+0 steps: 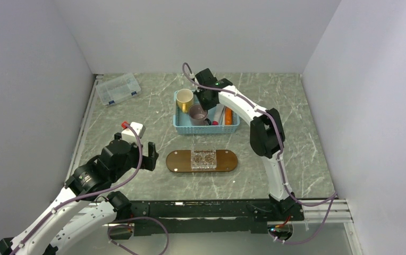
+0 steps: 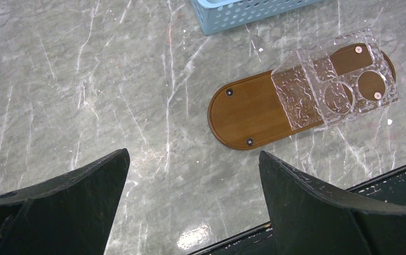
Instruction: Prepare toiletry sets of a toothbrush and toothpaste on the tray
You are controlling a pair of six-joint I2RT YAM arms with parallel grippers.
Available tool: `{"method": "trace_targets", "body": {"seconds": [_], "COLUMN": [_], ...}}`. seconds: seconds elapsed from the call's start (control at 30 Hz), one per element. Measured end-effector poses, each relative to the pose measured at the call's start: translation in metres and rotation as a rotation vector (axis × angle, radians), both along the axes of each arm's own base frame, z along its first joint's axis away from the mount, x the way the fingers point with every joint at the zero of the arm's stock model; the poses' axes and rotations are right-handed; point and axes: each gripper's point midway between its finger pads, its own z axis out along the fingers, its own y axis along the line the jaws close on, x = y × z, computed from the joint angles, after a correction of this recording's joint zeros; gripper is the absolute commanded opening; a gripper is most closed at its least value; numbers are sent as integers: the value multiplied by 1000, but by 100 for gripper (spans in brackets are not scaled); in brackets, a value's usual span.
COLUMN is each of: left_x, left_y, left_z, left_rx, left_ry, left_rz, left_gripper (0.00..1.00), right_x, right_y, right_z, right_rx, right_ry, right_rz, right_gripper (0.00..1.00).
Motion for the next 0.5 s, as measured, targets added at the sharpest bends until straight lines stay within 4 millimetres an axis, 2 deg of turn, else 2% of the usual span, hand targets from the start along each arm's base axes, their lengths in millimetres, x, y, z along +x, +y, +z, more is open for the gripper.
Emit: {"method": "trace_targets", "body": {"seconds": [0.2, 0.33, 0.5], "left_x": [0, 0, -1], "left_y": [0, 0, 0], "left_z": [0, 0, 1], "left_rx": [-1, -1, -5], "left_ry": [0, -1, -4], "left_rz": [0, 0, -1], "left_gripper": [99, 99, 99], "right_x": [6, 4, -8], "right_y": [-18, -28, -44], "right_z": [36, 69, 116], "right_rx": [-28, -17, 22], "right_ry": [-83, -140, -206], "right_rz": [-75, -136, -209], "right_gripper": [0, 0, 0]}}
